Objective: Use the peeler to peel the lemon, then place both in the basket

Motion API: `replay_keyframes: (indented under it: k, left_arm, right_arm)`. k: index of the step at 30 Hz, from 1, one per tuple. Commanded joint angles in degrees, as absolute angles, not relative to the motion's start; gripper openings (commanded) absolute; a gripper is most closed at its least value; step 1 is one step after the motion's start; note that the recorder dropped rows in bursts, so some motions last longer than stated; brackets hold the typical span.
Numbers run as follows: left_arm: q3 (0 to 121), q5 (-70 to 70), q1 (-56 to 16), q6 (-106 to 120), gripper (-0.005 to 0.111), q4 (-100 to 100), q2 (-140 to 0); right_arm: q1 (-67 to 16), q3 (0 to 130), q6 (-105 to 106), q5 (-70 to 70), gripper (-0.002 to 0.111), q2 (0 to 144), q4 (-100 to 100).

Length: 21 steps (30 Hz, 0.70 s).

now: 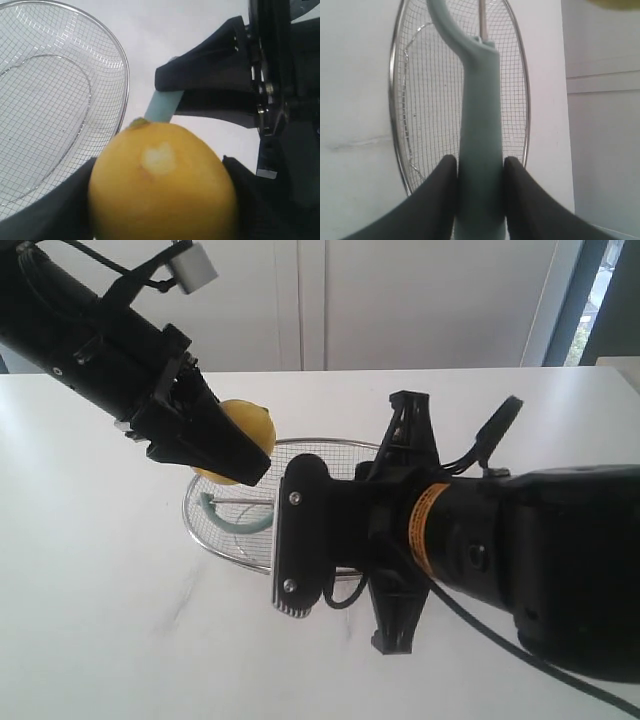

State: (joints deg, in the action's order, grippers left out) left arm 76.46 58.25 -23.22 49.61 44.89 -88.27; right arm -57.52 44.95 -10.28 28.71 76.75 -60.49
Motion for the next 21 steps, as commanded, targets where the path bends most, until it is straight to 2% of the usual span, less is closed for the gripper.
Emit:
replay_keyframes:
  k: [1, 21]
  left_arm:
    - [76.7, 59.4, -22.9, 49.3, 0.0, 46.6, -88.0]
    - [76.7, 59.1, -22.9, 49.3, 0.0, 46.6, -88.0]
  right_arm:
    - [-60.3, 45.3, -10.8, 30.8, 0.0, 75.9, -61.4]
    - [-61.1, 45.3, -10.8, 32.9, 0.0, 70.8, -61.7]
